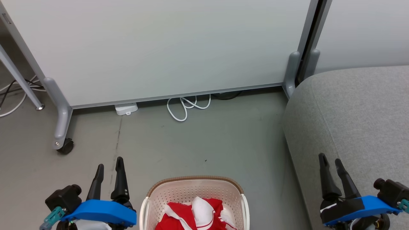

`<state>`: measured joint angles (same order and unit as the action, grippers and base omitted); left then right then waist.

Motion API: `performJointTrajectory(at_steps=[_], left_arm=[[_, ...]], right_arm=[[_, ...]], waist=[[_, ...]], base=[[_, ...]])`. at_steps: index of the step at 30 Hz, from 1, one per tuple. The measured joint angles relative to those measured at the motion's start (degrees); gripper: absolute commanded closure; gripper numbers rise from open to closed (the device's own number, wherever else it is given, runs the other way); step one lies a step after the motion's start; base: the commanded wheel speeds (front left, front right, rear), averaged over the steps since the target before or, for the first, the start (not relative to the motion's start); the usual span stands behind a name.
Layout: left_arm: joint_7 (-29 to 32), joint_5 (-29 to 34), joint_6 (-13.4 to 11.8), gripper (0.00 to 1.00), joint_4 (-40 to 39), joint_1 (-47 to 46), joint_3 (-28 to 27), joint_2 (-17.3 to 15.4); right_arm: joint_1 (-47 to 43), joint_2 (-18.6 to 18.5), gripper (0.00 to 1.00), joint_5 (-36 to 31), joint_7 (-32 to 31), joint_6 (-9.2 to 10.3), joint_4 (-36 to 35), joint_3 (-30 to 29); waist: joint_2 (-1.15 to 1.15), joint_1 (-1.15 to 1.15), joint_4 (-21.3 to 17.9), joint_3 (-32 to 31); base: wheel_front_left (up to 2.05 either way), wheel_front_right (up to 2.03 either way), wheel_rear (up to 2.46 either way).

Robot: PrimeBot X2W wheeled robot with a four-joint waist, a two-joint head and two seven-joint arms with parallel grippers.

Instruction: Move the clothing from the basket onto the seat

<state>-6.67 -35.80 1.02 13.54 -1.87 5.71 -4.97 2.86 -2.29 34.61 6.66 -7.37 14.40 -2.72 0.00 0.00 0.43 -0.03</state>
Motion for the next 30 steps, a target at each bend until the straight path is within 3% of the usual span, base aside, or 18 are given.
performJointTrajectory(at_steps=[30], left_arm=[[-4.31, 13.33, 1.10, 0.00, 3.28, -0.05, 1.43, -0.09]], right_arm=[[0.01, -0.19, 0.00, -18.03, 2.88, -0.03, 0.54, -0.29]], waist=[[0.00, 0.00, 0.27, 0.02]], base=[[0.00, 0.00, 0.00]])
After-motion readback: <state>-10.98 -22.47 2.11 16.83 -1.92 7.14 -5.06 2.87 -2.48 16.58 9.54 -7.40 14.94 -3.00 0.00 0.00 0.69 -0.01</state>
